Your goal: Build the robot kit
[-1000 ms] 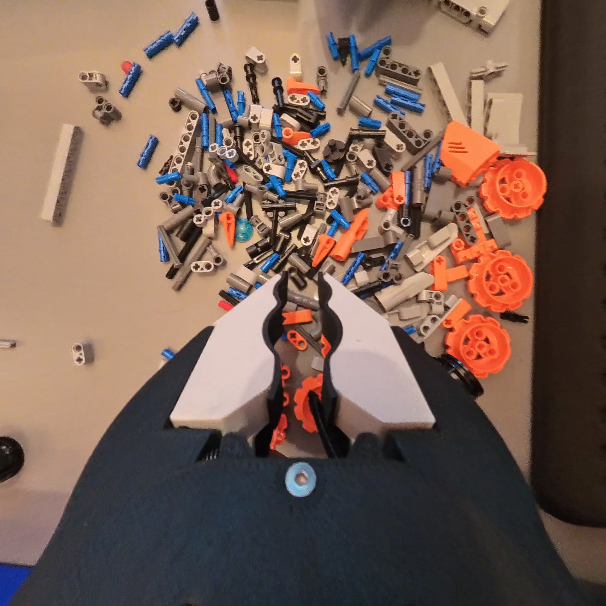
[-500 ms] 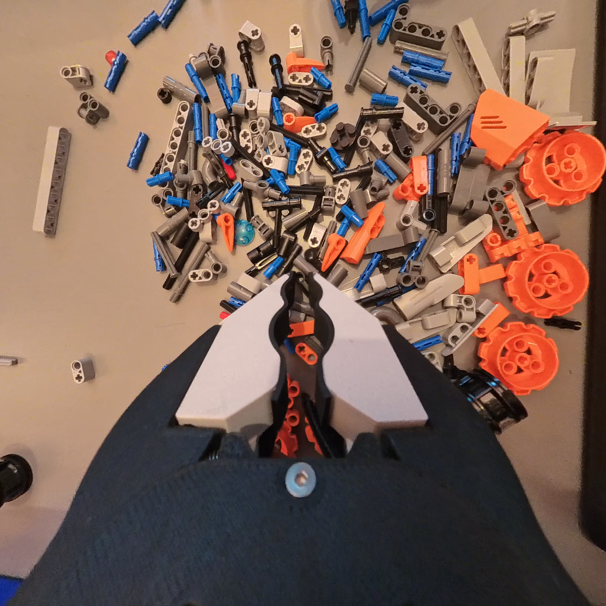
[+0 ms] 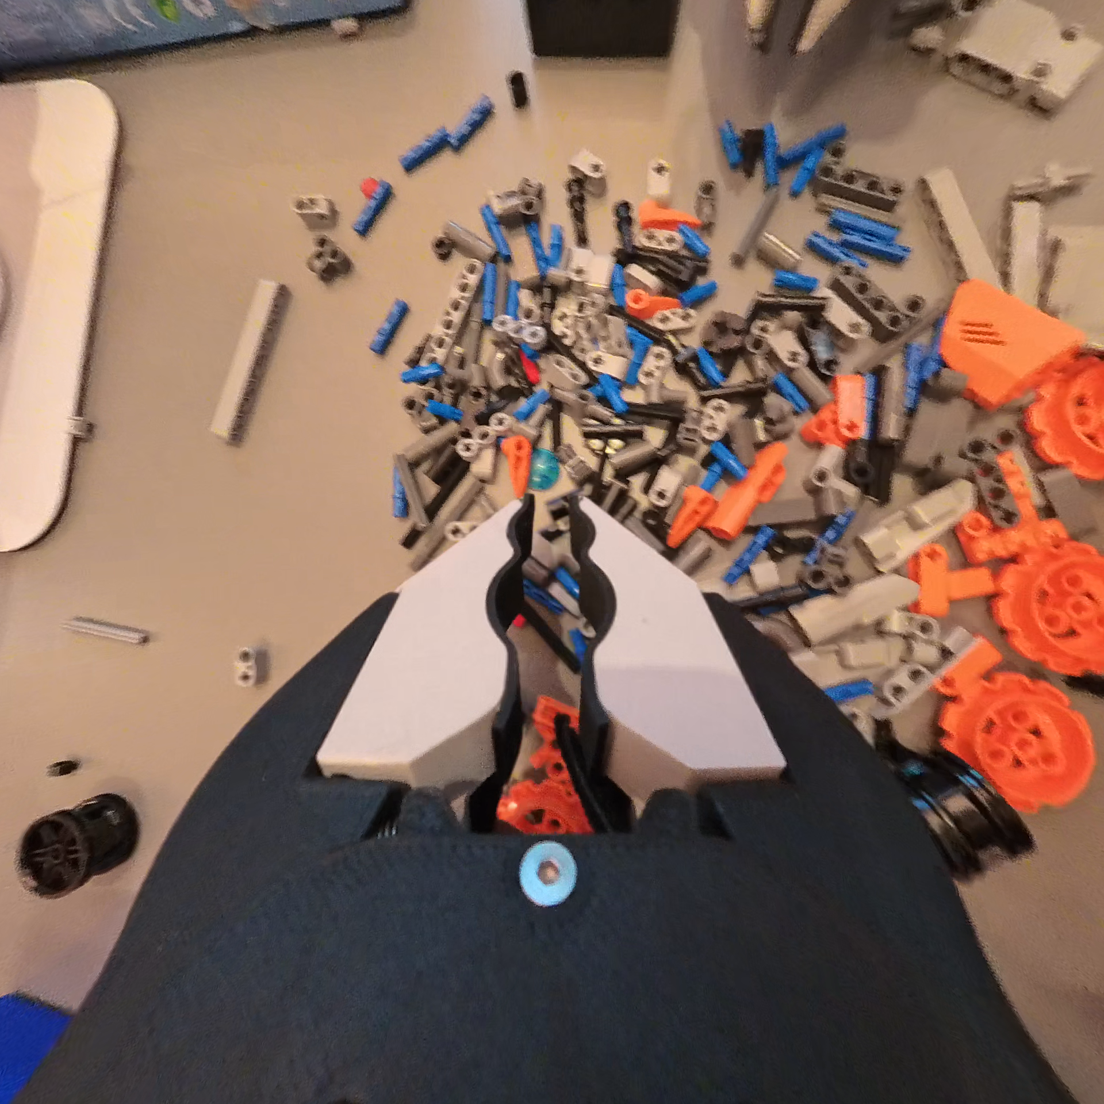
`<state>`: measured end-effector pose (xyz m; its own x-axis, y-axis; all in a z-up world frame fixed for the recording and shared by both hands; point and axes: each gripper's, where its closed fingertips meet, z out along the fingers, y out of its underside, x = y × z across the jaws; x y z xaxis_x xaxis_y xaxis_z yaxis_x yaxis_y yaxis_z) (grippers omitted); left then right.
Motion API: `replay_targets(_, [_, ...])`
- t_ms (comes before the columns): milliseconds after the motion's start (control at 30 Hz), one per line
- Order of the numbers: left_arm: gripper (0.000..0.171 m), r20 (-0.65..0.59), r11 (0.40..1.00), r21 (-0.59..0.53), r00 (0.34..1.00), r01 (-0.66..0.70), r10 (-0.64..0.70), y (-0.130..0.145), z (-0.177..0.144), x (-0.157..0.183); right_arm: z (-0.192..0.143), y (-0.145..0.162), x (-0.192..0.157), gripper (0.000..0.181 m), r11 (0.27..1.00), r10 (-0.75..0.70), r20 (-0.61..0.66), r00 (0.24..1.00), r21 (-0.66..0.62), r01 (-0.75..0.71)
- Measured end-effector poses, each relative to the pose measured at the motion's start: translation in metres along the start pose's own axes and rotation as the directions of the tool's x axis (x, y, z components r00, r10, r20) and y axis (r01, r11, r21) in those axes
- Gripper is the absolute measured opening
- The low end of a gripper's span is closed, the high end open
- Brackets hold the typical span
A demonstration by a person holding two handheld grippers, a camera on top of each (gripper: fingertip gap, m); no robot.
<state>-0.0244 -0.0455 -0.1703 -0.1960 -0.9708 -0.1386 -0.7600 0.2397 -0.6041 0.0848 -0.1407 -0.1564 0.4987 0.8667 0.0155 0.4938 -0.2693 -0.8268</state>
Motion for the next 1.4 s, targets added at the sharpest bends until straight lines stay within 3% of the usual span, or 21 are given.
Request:
replay_targets(167, [0.017,0.064,0.999,0.015,0.997,0.037,-0.038,-0.012,0.015,-0.026,-0.001,-0.001,0.0,0.006,1.0,0.0,0.002,1.0,0.006,0.0])
replay_targets(333, [0.017,0.026,0.999,-0.009,0.999,0.038,-0.038,-0.01,0.031,-0.027,-0.001,-0.002,-0.001,0.006,1.0,-0.003,0.006,1.0,0.009,0.003])
replay_targets(500, [0.005,0.011,1.0,-0.019,1.0,0.011,-0.011,-0.009,0.035,-0.022,-0.002,-0.003,-0.001,0.006,1.0,-0.004,0.006,1.0,0.013,0.004])
replay_targets(933, [0.007,-0.108,0.999,-0.041,0.994,-0.029,0.024,-0.004,0.019,0.009,-0.002,-0.001,-0.001,0.007,1.0,0.003,0.007,1.0,0.004,-0.003])
replay_targets(1200, [0.017,-0.084,1.0,-0.016,0.996,-0.014,0.012,-0.008,0.013,0.005,-0.024,-0.007,0.008,0.016,0.996,0.066,-0.035,0.997,0.06,-0.064])
replay_targets(1400, [0.01,0.052,0.998,0.063,0.999,0.008,-0.011,-0.036,0.017,-0.028,-0.025,0.002,0.009,0.015,0.998,0.062,-0.064,0.996,0.03,-0.06])
